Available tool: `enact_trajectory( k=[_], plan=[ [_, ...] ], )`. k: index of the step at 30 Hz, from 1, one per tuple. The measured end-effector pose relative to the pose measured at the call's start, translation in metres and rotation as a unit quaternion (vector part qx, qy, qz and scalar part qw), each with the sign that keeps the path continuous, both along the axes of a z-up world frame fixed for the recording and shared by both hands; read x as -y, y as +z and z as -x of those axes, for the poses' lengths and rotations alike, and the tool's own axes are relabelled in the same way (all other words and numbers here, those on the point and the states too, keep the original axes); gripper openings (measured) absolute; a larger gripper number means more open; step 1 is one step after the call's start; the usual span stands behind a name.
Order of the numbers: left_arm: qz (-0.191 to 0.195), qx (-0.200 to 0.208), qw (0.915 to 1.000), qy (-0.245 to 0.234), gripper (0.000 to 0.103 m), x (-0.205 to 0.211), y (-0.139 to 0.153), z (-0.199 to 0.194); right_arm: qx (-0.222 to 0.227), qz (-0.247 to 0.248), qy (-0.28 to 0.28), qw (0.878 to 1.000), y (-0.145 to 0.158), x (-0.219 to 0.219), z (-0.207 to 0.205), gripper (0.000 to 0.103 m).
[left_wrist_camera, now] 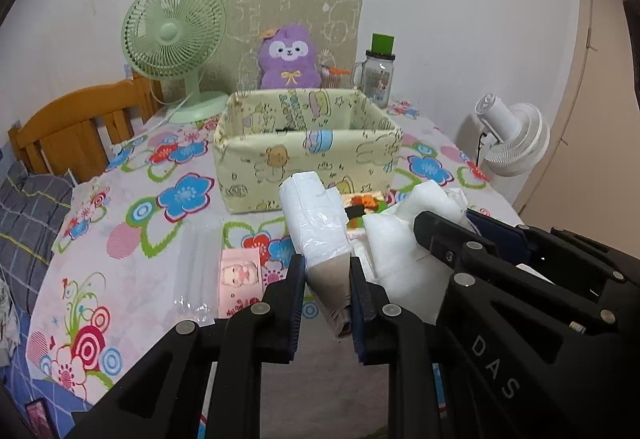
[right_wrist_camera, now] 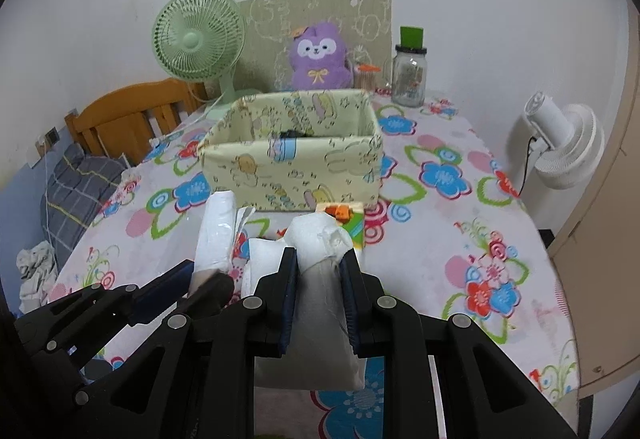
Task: Organize soft objects
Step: 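Lift the white cloth items with both tools and carry them toward the yellow box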
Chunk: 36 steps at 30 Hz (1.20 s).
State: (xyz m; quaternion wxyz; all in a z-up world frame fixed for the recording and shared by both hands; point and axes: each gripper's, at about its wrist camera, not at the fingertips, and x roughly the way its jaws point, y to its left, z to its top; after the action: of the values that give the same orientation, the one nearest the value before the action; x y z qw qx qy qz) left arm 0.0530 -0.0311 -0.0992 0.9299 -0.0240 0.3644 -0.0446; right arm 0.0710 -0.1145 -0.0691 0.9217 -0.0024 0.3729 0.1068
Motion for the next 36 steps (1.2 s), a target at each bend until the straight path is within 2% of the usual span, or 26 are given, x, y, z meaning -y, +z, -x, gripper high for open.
enact_trajectory(
  k=[13,36],
  plan=[
    [-0.008,0.028,0.9994,-0.017,0.019,0.015,0.042,0.006,0.027,0.003,-0.016,1.000,0.039,0.010,0.002,0.024],
    [-0.005,0.045,0.9988,-0.019,0.019,0.014,0.073,-0.015,0.046,0.005,-0.018,0.999,0.071,0.009,-0.020,0.024]
  ],
)
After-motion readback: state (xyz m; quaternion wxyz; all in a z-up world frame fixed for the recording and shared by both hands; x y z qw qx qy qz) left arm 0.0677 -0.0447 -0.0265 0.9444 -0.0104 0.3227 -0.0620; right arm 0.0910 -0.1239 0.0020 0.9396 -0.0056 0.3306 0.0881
